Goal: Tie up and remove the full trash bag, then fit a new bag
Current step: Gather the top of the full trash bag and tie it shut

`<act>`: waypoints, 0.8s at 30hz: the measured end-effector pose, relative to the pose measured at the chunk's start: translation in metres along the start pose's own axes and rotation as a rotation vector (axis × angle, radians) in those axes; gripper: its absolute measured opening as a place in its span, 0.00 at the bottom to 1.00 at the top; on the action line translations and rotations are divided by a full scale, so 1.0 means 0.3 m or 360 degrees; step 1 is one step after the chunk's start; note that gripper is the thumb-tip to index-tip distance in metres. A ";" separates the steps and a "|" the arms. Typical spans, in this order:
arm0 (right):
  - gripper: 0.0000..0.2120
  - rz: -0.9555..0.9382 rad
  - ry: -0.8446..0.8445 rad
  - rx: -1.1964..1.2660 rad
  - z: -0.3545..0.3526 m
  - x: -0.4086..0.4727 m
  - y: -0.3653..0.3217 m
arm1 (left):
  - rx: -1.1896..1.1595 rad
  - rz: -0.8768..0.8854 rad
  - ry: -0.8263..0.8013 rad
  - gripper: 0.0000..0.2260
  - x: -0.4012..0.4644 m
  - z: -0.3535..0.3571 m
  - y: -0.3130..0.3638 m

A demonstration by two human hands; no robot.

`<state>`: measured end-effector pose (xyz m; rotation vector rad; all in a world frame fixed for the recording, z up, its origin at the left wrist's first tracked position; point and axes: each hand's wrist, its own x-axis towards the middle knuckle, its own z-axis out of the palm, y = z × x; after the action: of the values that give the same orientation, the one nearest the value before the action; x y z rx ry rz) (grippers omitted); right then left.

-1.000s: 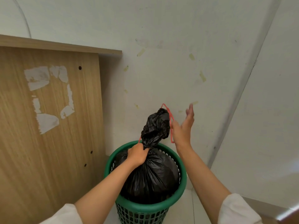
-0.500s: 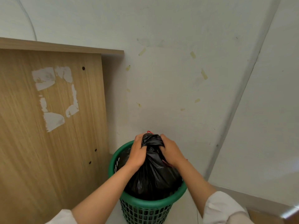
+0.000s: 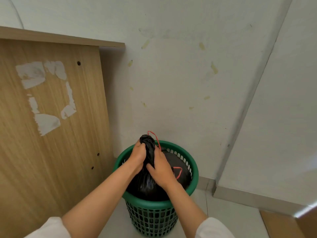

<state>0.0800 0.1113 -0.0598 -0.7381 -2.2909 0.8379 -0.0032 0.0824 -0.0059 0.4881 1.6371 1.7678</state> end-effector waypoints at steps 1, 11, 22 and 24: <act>0.31 0.0045 0.0016 -0.0026 0.007 0.006 -0.002 | -0.0003 -0.0013 -0.0030 0.17 0.009 -0.006 0.000; 0.19 0.0249 0.0304 0.0243 0.063 0.014 0.023 | 0.0658 0.0064 -0.0898 0.25 0.019 -0.206 0.064; 0.19 0.0243 0.0240 0.0489 0.053 -0.018 0.017 | 0.1351 0.0643 -0.0438 0.62 -0.028 -0.190 -0.108; 0.18 0.0227 0.0222 0.0540 0.036 -0.030 0.021 | 0.1241 0.0560 -0.0429 0.56 -0.060 -0.124 -0.090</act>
<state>0.0806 0.1055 -0.0740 -0.7822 -1.9244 1.1666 -0.0097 0.0426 -0.0345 1.3711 2.0860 1.1381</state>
